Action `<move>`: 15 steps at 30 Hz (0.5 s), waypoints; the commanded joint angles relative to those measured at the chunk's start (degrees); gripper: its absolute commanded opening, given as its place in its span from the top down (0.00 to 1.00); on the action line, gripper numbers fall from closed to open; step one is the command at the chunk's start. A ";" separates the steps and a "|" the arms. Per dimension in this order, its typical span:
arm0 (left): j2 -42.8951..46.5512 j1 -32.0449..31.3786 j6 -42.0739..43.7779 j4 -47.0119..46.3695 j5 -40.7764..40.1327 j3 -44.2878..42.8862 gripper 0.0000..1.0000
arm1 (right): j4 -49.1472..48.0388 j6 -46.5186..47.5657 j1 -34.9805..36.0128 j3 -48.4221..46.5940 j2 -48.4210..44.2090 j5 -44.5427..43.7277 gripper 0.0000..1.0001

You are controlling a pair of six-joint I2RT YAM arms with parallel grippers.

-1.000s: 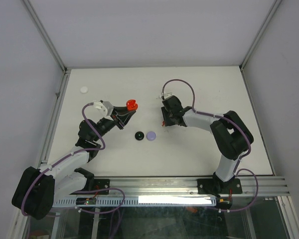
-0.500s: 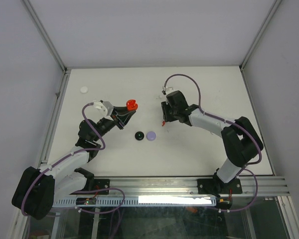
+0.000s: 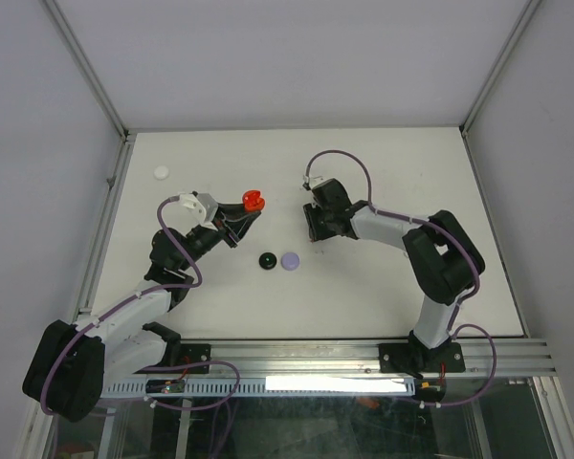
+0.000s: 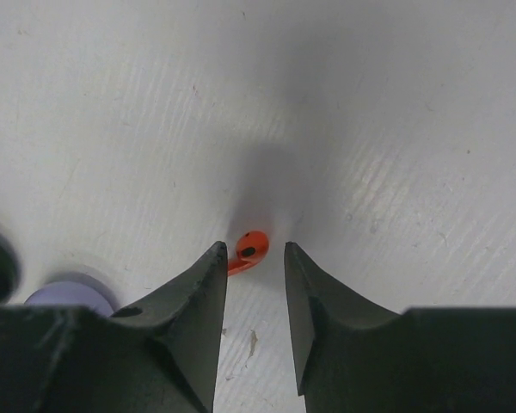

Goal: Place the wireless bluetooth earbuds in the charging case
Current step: Pick up the earbud from the center of the board.

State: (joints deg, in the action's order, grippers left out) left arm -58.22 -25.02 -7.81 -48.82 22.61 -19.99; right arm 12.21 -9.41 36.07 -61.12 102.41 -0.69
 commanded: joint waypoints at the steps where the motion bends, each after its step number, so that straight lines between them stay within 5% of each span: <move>1: 0.30 0.58 1.47 -1.65 0.94 -2.28 1.00 | -2.64 0.93 -0.12 -2.90 0.94 0.62 0.65; 15: -0.05 0.58 1.28 -1.71 1.21 -2.34 1.00 | -1.23 1.46 -0.12 -3.33 2.88 0.53 0.70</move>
State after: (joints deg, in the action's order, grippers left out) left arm -58.24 -25.02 -7.79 -48.80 22.63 -20.14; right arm 11.73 -8.82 36.07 -62.43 104.47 -0.60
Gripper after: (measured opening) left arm 0.225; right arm 0.309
